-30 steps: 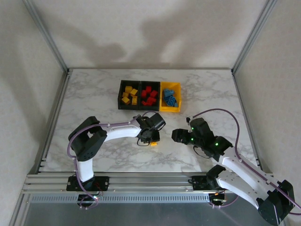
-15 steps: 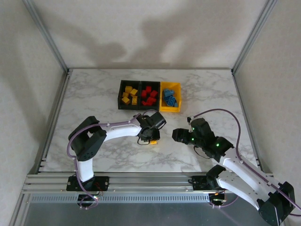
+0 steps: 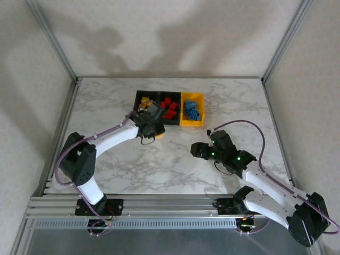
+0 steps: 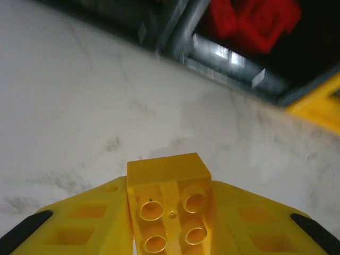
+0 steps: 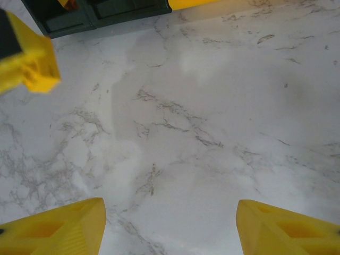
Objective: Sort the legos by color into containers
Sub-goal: Pick up the lego from the middle-left of the table, then place the lego in the container.
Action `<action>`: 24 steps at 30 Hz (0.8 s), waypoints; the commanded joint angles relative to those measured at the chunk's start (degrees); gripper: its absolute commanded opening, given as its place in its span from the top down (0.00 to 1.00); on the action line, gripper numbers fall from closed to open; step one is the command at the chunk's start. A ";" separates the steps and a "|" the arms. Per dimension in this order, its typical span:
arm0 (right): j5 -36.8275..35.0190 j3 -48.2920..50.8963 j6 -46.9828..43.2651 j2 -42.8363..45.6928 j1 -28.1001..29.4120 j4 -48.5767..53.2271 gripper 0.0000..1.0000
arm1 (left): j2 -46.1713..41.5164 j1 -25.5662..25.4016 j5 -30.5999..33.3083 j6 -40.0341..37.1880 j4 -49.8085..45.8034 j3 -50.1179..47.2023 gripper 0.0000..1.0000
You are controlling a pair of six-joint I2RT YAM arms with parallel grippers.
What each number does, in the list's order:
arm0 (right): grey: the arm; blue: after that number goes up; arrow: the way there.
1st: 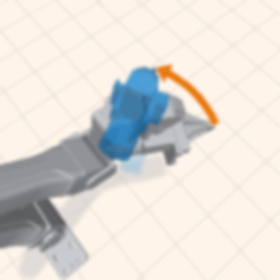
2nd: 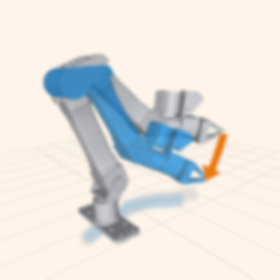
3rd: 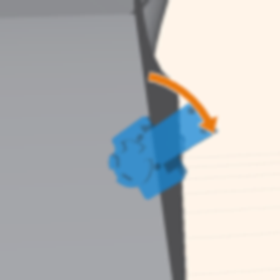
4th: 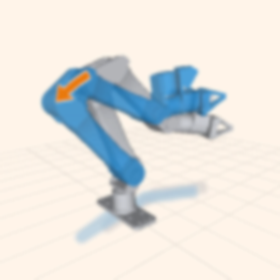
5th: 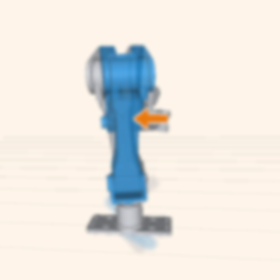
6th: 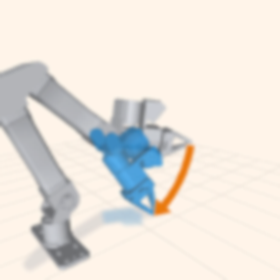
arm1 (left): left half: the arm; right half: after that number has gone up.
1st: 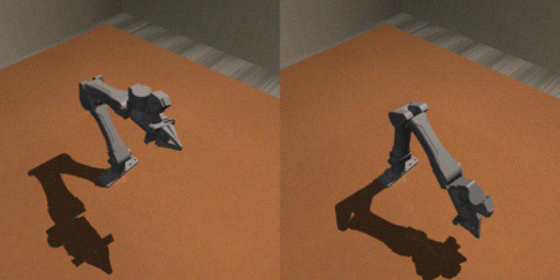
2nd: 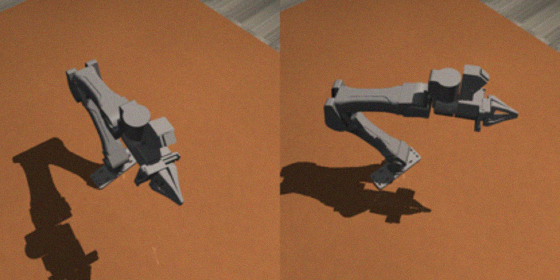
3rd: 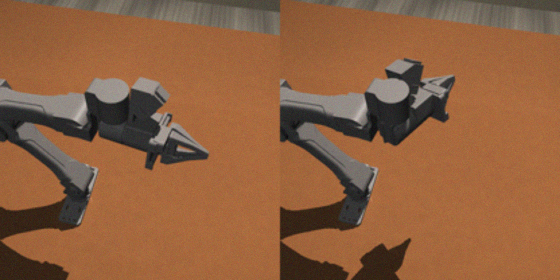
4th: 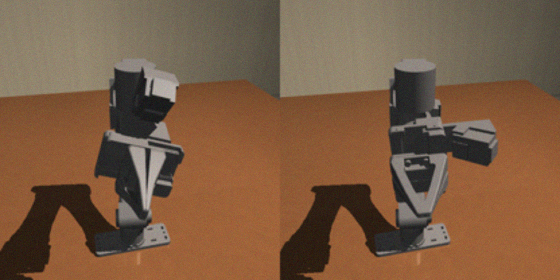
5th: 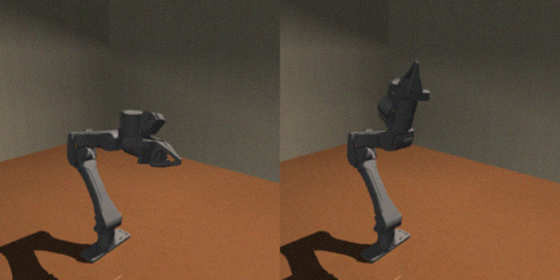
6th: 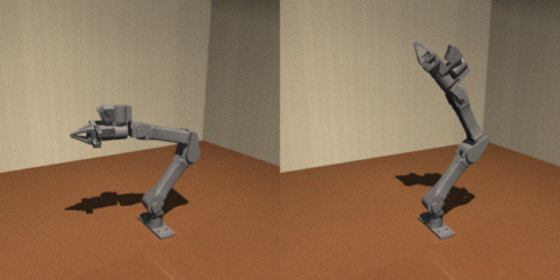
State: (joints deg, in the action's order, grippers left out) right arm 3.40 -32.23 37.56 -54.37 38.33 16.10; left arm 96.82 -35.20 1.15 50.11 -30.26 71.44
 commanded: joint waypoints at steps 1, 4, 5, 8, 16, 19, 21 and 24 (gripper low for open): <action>1.44 -1.93 0.14 -2.38 1.17 -5.12 0.34 | -0.75 4.30 3.36 -3.42 -1.33 3.69 0.64; 1.19 -2.47 0.49 -4.20 3.04 -6.64 0.35 | 2.49 8.82 2.25 -6.11 -1.01 7.24 0.64; 1.09 -2.57 0.66 -4.50 3.38 -6.90 0.35 | 3.93 9.88 2.34 -7.02 -1.32 8.81 0.64; 0.23 -2.55 1.19 -4.93 4.61 -7.39 0.35 | 8.61 12.42 3.50 -8.92 -2.74 14.25 0.63; -1.09 -2.70 1.33 -4.37 5.00 -6.54 0.35 | 19.94 14.71 4.43 -10.56 -5.21 23.89 0.64; -1.33 -2.84 1.03 -4.56 4.94 -6.18 0.34 | 22.95 14.66 3.87 -10.67 -5.27 25.71 0.64; -1.38 -2.75 1.02 -4.79 4.94 -6.18 0.34 | 24.06 14.65 3.81 -10.80 -4.93 26.16 0.64; -1.24 -2.73 1.02 -5.04 4.93 -6.26 0.35 | 25.24 14.64 3.56 -10.84 -5.02 26.80 0.62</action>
State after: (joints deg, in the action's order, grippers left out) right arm 3.05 -33.17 38.41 -59.16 42.81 9.85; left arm 121.40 -21.10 4.93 40.84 -33.34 95.94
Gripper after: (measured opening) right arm 0.655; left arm 0.377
